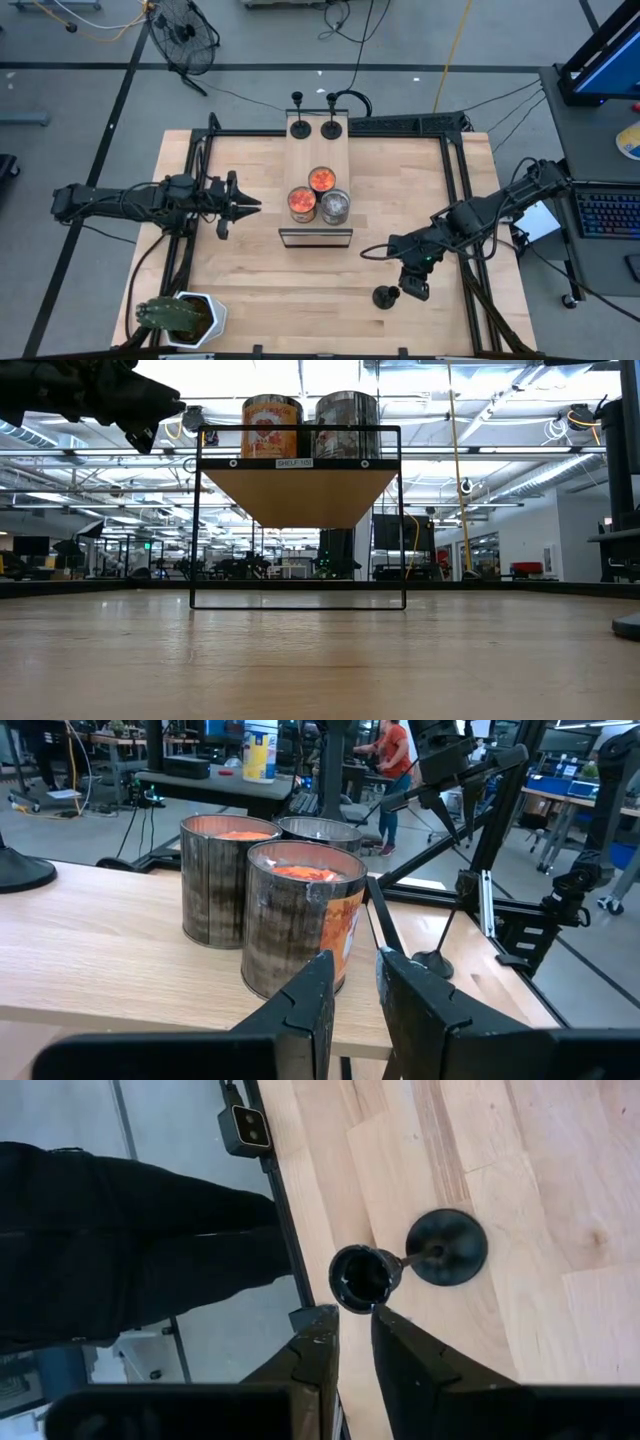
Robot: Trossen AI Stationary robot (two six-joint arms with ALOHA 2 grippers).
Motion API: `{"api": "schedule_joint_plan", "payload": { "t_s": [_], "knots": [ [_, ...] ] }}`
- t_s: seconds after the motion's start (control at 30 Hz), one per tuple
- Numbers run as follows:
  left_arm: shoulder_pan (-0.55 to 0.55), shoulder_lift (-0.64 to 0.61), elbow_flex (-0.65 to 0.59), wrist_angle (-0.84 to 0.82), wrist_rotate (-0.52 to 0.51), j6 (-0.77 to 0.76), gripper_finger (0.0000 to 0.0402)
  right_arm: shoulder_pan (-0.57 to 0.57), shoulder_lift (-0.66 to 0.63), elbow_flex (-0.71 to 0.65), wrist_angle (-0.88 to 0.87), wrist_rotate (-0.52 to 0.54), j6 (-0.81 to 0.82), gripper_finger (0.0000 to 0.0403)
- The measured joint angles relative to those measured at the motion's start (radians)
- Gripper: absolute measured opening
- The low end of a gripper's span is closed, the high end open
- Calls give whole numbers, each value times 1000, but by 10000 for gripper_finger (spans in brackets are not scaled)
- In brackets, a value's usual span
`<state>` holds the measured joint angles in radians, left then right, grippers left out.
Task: Pick & Place candle stick holders
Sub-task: Put the black candle holder on the shelf
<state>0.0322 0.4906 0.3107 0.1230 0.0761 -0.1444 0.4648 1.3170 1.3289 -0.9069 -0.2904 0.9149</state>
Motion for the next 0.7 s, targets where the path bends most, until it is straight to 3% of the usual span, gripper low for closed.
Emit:
{"api": "schedule_joint_plan", "payload": {
  "t_s": [0.5,0.7],
  "knots": [
    [0,0,0,0,0,0,88,-7,0,0,-10,-1,52,56],
    [0,0,0,0,0,0,88,-14,0,0,-23,2,80,99]
  ]
}}
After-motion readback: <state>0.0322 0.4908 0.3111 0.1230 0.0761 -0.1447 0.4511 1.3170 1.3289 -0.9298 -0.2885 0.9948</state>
